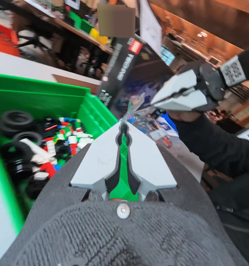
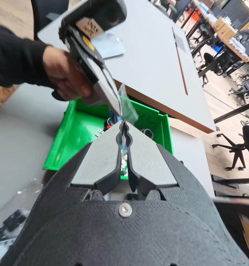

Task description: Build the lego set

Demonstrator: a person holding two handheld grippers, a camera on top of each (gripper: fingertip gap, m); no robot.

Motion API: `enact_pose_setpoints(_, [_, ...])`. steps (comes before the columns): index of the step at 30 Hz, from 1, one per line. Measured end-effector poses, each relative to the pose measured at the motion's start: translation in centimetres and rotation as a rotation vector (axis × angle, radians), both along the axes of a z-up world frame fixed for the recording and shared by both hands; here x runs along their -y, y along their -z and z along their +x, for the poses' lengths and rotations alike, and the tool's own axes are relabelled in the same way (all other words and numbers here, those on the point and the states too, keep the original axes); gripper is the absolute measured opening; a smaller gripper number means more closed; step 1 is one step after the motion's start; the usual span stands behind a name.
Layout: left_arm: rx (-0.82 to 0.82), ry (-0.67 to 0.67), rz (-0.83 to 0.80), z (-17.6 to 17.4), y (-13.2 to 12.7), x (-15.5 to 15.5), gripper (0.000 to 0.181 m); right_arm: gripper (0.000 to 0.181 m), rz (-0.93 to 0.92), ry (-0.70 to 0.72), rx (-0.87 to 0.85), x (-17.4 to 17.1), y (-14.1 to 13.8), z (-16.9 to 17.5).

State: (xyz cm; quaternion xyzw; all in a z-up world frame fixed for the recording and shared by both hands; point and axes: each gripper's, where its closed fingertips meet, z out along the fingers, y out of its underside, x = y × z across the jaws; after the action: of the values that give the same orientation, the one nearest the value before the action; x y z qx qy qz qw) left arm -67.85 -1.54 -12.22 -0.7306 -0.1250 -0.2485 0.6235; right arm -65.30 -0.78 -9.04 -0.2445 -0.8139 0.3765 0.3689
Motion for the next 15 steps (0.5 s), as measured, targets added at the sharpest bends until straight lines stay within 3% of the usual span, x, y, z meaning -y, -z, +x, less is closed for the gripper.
enact_pose_setpoints(4, [0.140, -0.161, -0.124, -5.7, 1.8, -0.7, 0.000, 0.000, 0.117, -0.042, 0.107, -0.4, 4.3, -3.4])
enact_pose_setpoints(6, [0.170, -0.202, -0.202, -7.0, 2.9, -1.4, 0.000, 0.000, 0.195, -0.055, 0.140, -0.9, 6.3, -4.1])
enact_pose_setpoints(13, [-0.044, -0.384, -0.492, -10.3, 5.8, -0.6, 0.000, 0.000, 0.371, -0.099, 0.249, -1.6, 9.7, -2.2])
enact_pose_setpoints(15, [-0.034, -0.386, -0.474, -10.3, 5.7, -0.8, 0.000, 0.000, 0.429, -0.072, 0.251, -2.8, 10.2, -2.0])
